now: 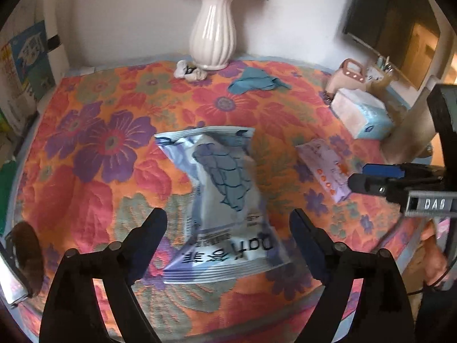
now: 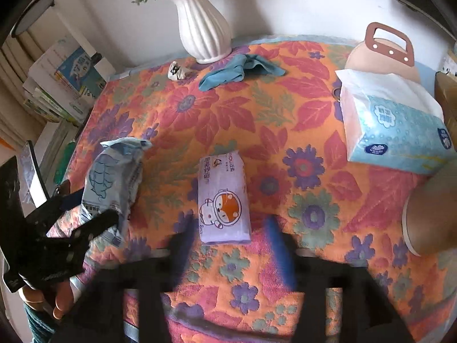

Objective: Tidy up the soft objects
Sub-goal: 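Close the right gripper on the lavender fox wipes pack while the left lifts the bag, then carry the blue bag and wipes pack with both grippers to the woven tray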

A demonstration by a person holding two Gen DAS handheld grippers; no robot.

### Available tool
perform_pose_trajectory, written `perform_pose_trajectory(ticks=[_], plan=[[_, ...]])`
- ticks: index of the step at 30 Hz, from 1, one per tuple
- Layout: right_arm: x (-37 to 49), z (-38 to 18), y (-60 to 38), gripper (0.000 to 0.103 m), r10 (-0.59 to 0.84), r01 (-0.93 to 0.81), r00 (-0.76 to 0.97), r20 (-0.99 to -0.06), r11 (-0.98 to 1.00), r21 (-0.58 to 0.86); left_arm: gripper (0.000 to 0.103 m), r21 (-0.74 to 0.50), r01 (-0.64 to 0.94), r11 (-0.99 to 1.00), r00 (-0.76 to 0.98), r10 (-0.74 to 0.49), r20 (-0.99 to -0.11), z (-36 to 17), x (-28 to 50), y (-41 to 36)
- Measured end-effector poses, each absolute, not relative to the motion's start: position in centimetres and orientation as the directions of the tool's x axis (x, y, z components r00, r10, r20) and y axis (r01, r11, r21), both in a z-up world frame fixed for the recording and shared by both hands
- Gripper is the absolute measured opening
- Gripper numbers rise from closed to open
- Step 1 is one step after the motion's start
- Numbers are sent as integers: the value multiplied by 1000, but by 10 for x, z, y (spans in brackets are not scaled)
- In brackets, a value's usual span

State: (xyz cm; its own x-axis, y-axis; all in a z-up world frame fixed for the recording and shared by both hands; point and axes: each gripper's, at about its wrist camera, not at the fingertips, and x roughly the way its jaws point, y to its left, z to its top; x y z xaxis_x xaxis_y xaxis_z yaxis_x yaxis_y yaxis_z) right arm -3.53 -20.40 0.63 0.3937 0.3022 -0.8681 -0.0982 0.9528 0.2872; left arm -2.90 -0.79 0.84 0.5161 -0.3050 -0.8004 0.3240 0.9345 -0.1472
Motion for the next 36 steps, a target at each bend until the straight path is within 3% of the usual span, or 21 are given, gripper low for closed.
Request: perform_pose_trajectory(ticks=[6,9,11,12,17,18,20,22,25,28,36], plan=[[-37,8,-192,68,251,-151,451,-857,967,204,87,-155,268,951,543,-282,-791,11,-11,-10],[-31,0,-179,70,197,-159,462,-865,978,138,85,-78,247,966,532,-202,-822,1,-3,-22],[-28,-6,-169,70,158,-166,474,-866,982,88,72,-75,259,963,535,-208,-819,-6,-3,-24],[-27,-7,-167,70,150,-169,480,-864,983,77,57,-101,278,955,527,-239,-815,-9,-4,-24],[-20,-21,-165,70,111,-112,502,-858,992,63,53,-168,271,948,574,-299,-762,-14,-10,-12],[-18,-21,-164,68,104,-109,503,-858,992,56,52,-177,264,948,577,-302,-759,-14,-11,-10],[-17,-19,-158,49,83,-115,521,-850,993,27,52,-165,260,951,585,-291,-757,-14,-12,-12],[-20,-18,-149,38,77,-142,541,-837,990,0,52,-141,269,953,601,-281,-748,-13,-15,-15],[-27,-17,-136,38,23,-166,576,-817,982,-90,52,-122,285,951,615,-278,-738,-10,-18,-20],[-27,-17,-138,38,36,-171,574,-818,982,-77,51,-126,281,951,623,-281,-730,-9,-18,-16],[-30,-13,-171,38,154,-101,514,-844,988,119,49,-99,271,957,628,-254,-735,-9,-18,-19]])
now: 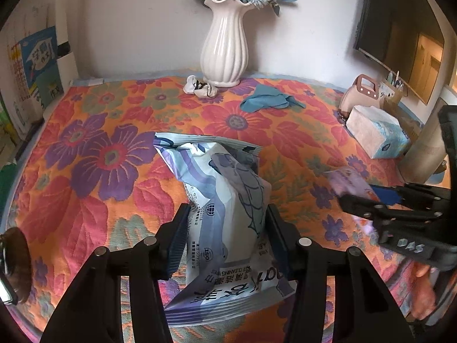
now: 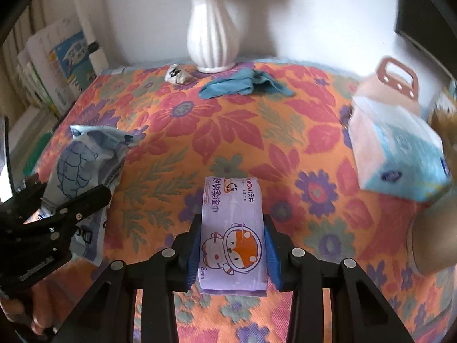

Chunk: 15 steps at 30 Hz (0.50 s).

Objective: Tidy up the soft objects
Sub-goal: 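Carry the blue bag and wipes pack with both grippers to the woven tray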

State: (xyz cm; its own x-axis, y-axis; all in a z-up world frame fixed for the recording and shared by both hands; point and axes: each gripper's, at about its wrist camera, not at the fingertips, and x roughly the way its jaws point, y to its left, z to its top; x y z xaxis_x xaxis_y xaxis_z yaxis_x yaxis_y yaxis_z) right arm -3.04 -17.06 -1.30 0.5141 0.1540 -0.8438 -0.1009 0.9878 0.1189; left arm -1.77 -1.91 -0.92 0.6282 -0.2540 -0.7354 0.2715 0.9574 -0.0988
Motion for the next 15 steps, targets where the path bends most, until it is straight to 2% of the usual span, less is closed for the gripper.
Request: perform_pose_trajectory(ticks=[3,7,12,15], plan=[[-38,-11,-185,38,195,-75,493,-848,981,181,49,-55,270,961,642,-222,-734,-6,-23,-28],[-51,-5,-205,38,190,-32,489,-851,979,201,49,-125,316,941,617,-304,-726,2,-32,-47],[-75,7,-226,38,210,-2,499,-841,971,241,49,-117,400,909,597,-356,-719,13,-45,-89],[-94,16,-239,38,200,8,521,-830,971,239,49,-153,442,884,562,-406,-721,15,-50,-109]])
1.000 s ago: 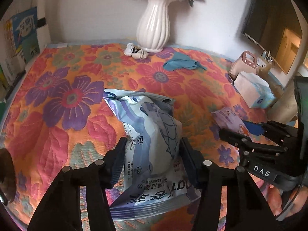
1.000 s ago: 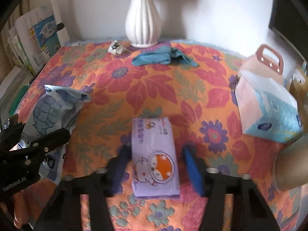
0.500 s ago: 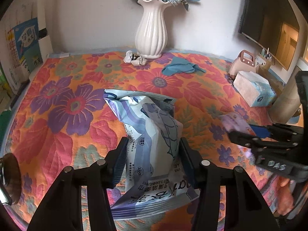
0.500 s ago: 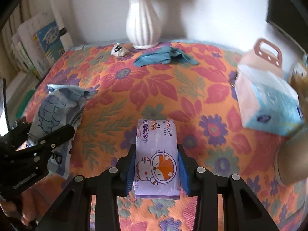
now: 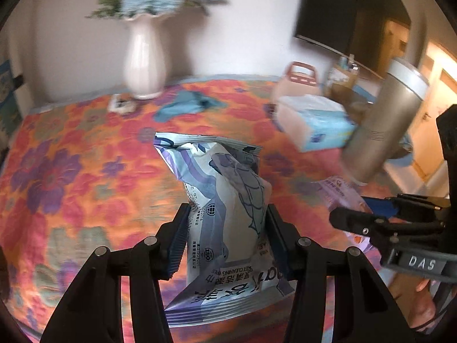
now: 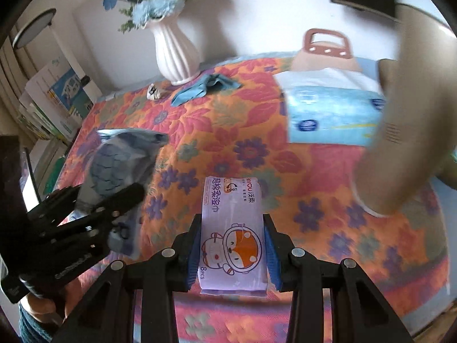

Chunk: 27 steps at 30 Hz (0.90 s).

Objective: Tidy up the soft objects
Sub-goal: 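Carry the blue bag and wipes pack with both grippers to the woven tray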

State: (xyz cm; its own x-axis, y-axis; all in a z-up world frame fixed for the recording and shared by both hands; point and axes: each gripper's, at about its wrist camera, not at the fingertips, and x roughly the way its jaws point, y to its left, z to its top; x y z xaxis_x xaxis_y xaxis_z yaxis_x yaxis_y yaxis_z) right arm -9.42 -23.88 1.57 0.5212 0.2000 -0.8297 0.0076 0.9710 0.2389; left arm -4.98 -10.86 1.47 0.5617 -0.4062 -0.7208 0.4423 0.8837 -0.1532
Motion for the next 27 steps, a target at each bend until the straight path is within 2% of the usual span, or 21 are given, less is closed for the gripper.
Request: perform_pose_trajectory(ticks=[10,16,27], plan=[[-138,42,-300,38,150,64,568,-809,972,224,49,-184,558,809,506,-507,-697,37,-73,-171],[-167,57,-339,38,111,128,605,-788,964,234,49,-242,652,719,417,-606,-678,53,-93,-208],[-216,84,-422,38,9,283,663,-748,922,263,49,-267,798,540,266,-713,-648,78,-128,-301]])
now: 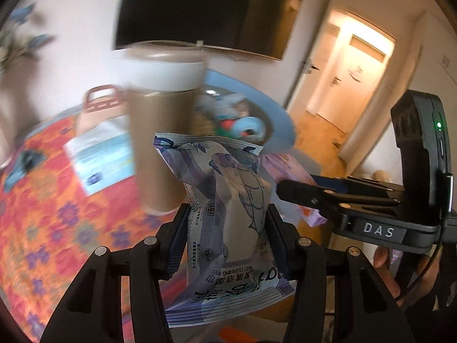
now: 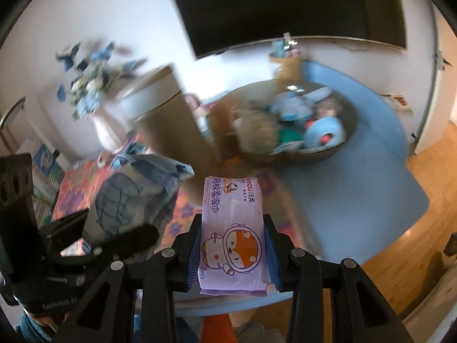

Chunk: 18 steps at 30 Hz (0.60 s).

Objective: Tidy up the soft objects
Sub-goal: 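Carry the blue bag and wipes pack with both grippers to the woven tray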

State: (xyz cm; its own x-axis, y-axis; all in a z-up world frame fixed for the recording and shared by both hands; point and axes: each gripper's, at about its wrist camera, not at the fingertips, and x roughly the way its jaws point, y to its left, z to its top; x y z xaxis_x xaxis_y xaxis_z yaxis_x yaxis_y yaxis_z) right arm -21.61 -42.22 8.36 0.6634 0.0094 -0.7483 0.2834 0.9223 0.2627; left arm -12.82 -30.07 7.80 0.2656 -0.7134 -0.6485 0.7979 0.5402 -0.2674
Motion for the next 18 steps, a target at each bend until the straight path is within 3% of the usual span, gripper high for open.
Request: perform_pose_trajectory(ticks=[10,18], plan=[[-224,114,-494,38,-168,426,694,-700,879,212,49,-207,830,517,300,-728,-616,101,-125,-392],[-166,131,-560,38,-217,472,735,-642,844,255,49,-89,650,754,576,-566,-589,111,-90,-443]])
